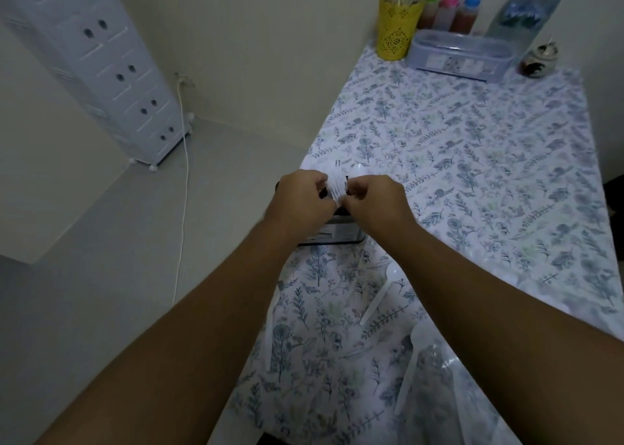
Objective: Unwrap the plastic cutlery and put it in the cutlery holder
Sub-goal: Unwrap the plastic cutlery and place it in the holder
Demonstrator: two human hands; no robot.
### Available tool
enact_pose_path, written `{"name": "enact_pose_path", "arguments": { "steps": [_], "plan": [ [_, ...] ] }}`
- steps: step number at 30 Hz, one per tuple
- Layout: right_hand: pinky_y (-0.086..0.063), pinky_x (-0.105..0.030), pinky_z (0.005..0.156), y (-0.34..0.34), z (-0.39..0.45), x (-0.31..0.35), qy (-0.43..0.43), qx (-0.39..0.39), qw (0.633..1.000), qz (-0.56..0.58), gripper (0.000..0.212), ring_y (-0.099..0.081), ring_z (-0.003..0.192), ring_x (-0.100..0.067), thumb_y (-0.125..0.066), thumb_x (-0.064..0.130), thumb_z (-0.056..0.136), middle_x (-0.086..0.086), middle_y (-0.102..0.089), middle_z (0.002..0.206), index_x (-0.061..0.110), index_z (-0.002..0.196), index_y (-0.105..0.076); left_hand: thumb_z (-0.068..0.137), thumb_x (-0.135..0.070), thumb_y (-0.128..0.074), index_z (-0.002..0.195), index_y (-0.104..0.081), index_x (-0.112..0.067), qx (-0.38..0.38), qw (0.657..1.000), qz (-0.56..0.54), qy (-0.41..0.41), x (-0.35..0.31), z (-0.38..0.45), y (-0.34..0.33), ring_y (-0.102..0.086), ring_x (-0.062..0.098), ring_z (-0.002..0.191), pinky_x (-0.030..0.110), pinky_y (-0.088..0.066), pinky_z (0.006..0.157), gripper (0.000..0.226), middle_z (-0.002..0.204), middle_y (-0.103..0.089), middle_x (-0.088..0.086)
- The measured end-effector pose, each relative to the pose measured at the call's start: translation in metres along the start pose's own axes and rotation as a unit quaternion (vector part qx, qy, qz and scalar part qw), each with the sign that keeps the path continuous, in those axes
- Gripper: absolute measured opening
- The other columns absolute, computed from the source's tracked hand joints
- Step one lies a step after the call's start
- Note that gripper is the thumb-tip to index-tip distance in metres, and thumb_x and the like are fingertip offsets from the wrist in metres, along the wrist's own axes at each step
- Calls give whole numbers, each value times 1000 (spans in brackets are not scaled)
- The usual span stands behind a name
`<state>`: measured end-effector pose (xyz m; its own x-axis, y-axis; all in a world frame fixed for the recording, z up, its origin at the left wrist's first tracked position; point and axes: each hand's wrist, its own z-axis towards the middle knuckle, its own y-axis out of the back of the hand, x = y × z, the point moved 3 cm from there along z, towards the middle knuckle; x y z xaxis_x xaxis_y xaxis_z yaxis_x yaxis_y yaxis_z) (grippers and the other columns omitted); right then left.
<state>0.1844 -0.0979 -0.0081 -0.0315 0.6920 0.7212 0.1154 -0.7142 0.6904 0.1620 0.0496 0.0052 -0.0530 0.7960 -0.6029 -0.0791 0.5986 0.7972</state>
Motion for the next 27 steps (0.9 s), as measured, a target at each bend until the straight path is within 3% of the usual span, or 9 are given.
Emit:
{"name": "enact_pose_path", "arguments": {
  "steps": [3, 5, 7, 10, 12, 16, 19, 23, 27],
  "plan": [
    [-58, -42, 87, 8, -10, 2, 8, -24, 1000, 10, 20, -71, 89, -26, -73, 15, 89, -14, -76, 94, -1, 100, -75, 77, -17, -66, 83, -67, 0, -31, 999, -4, -8, -5, -10, 7, -65, 30, 77, 45, -56, 74, 18, 79, -70, 16],
    [-57, -32, 88, 10, -20, 3, 10, -30, 999, 29, 20, -69, 89, -16, -73, 18, 91, -5, -76, 97, 8, 108, -76, 80, -11, -69, 96, -72, 2, -63, 997, -24, -22, -6, -22, 11, -68, 31, 83, 43, -57, 79, 21, 87, -73, 17],
    [-54, -18, 83, 10, -34, 0, 12, -24, 999, 46, 23, -65, 82, -4, -72, 20, 92, 3, -73, 93, 14, 113, -76, 83, -11, -72, 105, -74, -5, -92, 994, -42, -31, -5, -40, 14, -69, 19, 84, 31, -57, 83, 23, 93, -75, 9],
    [-56, -19, 82, 3, -58, -11, 5, -4, 999, 53, 24, -61, 78, 5, -70, 20, 93, 9, -68, 89, 16, 116, -75, 86, -10, -70, 102, -74, -12, -127, 989, -71, -10, 11, -77, 13, -63, 0, 73, 5, -48, 72, 16, 86, -72, -4],
    [-56, -18, 80, -4, -76, -23, -9, 18, 999, 48, 25, -60, 78, 5, -70, 22, 94, 10, -68, 90, 15, 117, -74, 85, -9, -69, 91, -70, -15, -132, 988, -61, 48, 37, -105, 5, -59, 3, 68, 10, -47, 64, 8, 78, -66, -6],
    [-49, -11, 71, -22, -109, -51, -54, 56, 995, 57, 21, -63, 80, 4, -71, 23, 93, 9, -71, 88, 18, 113, -76, 84, -23, -74, 93, -57, -15, -22, 972, -12, 234, 106, -161, -37, -61, 21, 83, 28, -47, 70, 21, 88, -62, 3],
    [-53, -16, 76, -32, -130, -66, -82, 85, 991, 62, 19, -63, 80, 3, -72, 22, 92, 8, -71, 89, 18, 110, -77, 88, -28, -70, 102, -55, -10, 59, 954, 21, 294, 131, -192, -65, -62, 26, 96, 32, -51, 77, 27, 101, -62, 7],
    [-58, -31, 88, -43, -154, -87, -143, 118, 979, 87, 22, -70, 84, -11, -73, 24, 91, 5, -75, 92, 17, 111, -77, 93, -14, -59, 85, -53, -10, 54, 963, 28, 261, 121, -200, -71, -61, 26, 86, 28, -44, 66, 11, 85, -59, 5],
    [-60, -41, 91, -51, -181, -96, -229, 181, 932, 214, 28, -72, 96, -16, -68, 38, 94, -1, -75, 102, 19, 115, -70, 88, -20, -73, 83, -63, -13, 119, 967, -116, 192, 67, -196, -84, -55, 10, 61, 12, -43, 54, 13, 69, -61, 1]
  ]
}}
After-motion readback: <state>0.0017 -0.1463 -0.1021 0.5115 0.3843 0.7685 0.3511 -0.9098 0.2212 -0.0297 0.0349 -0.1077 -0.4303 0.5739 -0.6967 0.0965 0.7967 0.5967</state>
